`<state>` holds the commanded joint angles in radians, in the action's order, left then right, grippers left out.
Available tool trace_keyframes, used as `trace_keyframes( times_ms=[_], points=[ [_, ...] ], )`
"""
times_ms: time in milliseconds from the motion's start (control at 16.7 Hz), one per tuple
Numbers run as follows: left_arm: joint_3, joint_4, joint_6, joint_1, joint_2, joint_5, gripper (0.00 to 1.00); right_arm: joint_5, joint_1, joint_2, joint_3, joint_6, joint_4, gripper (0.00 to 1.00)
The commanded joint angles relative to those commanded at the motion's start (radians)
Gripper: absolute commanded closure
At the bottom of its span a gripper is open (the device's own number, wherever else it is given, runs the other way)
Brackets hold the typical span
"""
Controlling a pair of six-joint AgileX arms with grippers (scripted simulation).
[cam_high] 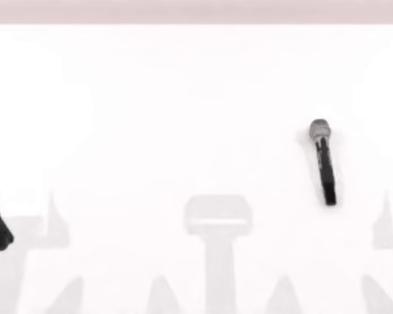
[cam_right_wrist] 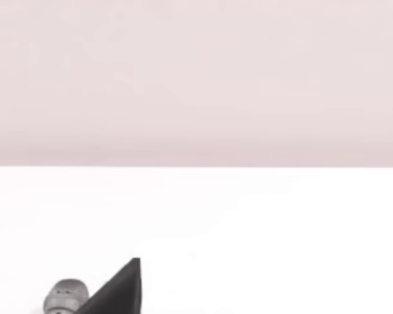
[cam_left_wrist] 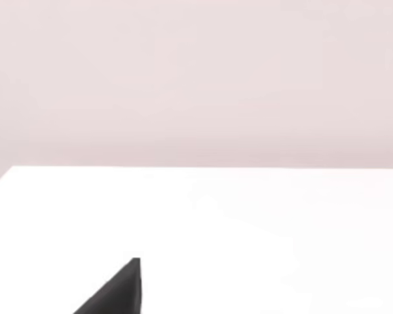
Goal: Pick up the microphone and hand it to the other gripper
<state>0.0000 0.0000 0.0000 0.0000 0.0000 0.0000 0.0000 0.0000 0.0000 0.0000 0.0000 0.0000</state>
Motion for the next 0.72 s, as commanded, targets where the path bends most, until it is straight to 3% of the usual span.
trace_keyframes(
  times_ms=[360, 720],
  points=[
    [0.0, 0.0, 0.0, 0.0, 0.0, 0.0, 0.0, 0.0, 0.025, 0.104, 0.102, 0.026, -0.068, 0.0],
    [0.0, 0.0, 0.0, 0.0, 0.0, 0.0, 0.0, 0.01, 0.108, 0.576, 0.488, 0.12, -0.324, 0.0]
  ],
)
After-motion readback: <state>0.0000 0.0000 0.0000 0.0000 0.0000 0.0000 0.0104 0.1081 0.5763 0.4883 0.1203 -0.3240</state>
